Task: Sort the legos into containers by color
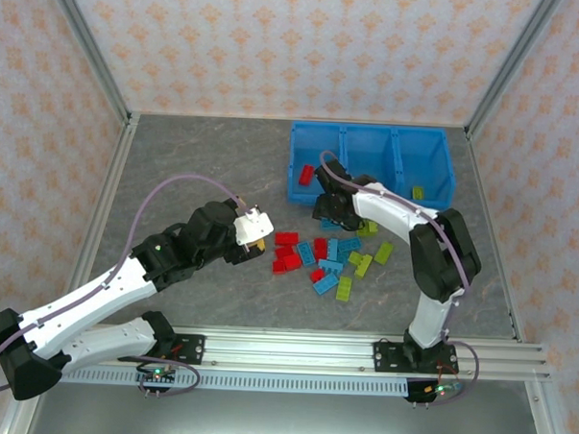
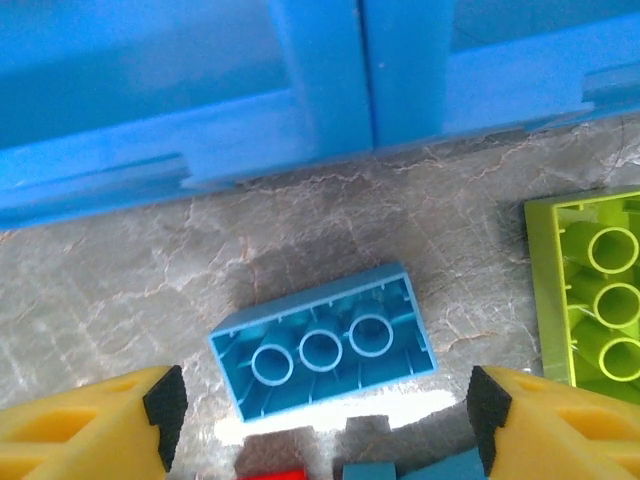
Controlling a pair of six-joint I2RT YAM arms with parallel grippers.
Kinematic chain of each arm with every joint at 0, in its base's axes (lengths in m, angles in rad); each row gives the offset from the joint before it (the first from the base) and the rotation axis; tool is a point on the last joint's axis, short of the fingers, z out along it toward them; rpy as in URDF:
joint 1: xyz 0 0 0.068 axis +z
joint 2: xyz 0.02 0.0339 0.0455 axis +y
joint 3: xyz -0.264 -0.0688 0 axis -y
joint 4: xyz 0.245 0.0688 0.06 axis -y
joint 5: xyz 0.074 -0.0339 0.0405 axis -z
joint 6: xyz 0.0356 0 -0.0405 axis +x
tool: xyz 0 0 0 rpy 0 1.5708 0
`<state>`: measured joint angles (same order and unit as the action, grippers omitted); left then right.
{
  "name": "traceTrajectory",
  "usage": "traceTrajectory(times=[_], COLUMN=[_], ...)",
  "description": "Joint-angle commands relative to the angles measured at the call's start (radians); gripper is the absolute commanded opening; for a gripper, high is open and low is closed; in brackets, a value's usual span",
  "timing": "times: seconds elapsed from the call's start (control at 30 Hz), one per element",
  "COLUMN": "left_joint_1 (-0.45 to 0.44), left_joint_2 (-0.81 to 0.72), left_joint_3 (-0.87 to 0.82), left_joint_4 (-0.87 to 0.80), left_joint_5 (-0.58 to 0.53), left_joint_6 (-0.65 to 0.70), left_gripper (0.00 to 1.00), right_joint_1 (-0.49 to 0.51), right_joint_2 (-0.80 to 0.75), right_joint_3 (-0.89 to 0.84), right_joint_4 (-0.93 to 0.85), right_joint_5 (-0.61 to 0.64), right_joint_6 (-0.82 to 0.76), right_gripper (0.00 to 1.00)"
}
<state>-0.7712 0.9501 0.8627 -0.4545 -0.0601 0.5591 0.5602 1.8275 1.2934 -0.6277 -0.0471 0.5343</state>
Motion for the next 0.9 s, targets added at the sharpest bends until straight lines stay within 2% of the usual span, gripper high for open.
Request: traceTrajectory(times=[0.0, 0.3, 0.53, 0.67, 0.87], left_joint_1=[0.006, 0.006, 0.006, 0.006, 0.007], left_joint_2=[-0.013, -0.005, 0.009, 0.009, 0.01], left_joint_3=[-0.002, -0.004, -0.001, -0.002, -0.002], left_joint_4=[0.014, 0.018, 0.017, 0.017, 0.019], left_joint_5=[0.003, 0.01, 0.014, 0.014, 0.017], left_joint_6=[0.014, 0.011, 0.007, 0.007, 0.007], left_gripper=[0.86, 0.87, 0.87, 0.87, 0.88], right_joint_1=[0.0, 0.01, 0.01, 0.011, 0.01], right_joint_2=[0.06, 0.147, 0.154, 0.082, -0.146], right_joint_3=[0.019, 0.069, 0.062, 0.034, -0.017], right_joint_4=[0.043, 0.01, 0.0, 0.012, 0.034], right_joint_5=[0.036, 0.063, 0.043, 0.045, 0.115], right_joint_6=[0.07, -0.088, -0.086, -0.07, -0.049], right_gripper=[0.77, 0.79, 0.67, 0.6, 0.56])
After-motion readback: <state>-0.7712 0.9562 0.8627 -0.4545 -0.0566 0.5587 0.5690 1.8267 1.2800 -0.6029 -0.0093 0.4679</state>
